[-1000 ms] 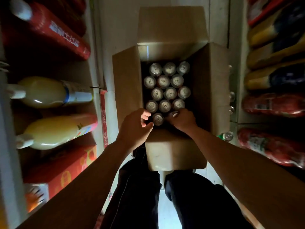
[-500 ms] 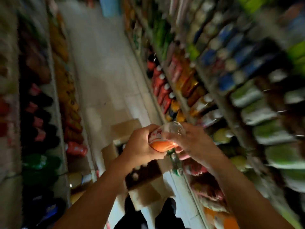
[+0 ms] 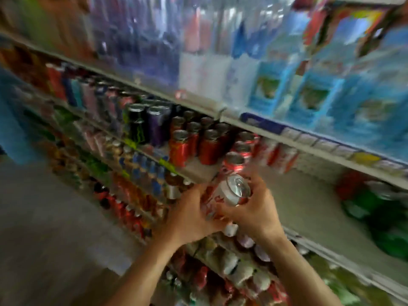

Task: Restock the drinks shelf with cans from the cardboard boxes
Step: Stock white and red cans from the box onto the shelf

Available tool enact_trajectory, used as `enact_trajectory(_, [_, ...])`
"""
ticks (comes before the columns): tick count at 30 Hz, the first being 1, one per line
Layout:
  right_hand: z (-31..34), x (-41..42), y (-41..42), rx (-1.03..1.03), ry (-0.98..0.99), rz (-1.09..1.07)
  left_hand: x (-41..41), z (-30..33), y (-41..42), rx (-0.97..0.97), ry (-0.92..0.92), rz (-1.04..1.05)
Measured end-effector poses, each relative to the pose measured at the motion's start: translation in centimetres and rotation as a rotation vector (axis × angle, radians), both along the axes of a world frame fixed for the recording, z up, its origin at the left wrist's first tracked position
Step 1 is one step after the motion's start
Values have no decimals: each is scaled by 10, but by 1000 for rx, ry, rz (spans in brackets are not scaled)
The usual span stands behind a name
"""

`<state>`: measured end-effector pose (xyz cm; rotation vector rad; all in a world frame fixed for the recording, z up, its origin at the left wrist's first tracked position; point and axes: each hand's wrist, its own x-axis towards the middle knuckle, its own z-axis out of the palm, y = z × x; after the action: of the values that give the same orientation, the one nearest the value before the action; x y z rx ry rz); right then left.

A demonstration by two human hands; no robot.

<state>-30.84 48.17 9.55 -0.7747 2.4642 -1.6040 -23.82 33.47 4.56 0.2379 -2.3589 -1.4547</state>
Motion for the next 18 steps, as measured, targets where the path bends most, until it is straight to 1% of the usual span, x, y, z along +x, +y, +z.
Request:
enact_trajectory(3, [16,-27,48,-3,35,-73,-26,21,43,-24,71,-91])
enact_trajectory(5, [21,-44,80,-12,31,-106,-46,23,73,-50,73,-125])
enact_trajectory(9, [8,-76,111,-4,49,-152,-82,10,112,-100,48,-115])
enact_trajectory(12, [-12,-94,122,-30,55,-195,-102,-7,132,-86,28,-73])
enact_trajectory(15, [-34,-106,127,-39,43,-232,-117,-19,143,-138,-63,-12])
enact_trajectory(18, [-56,-118,127,-16,-55,-246,-126,-21,147,-213,-155,31])
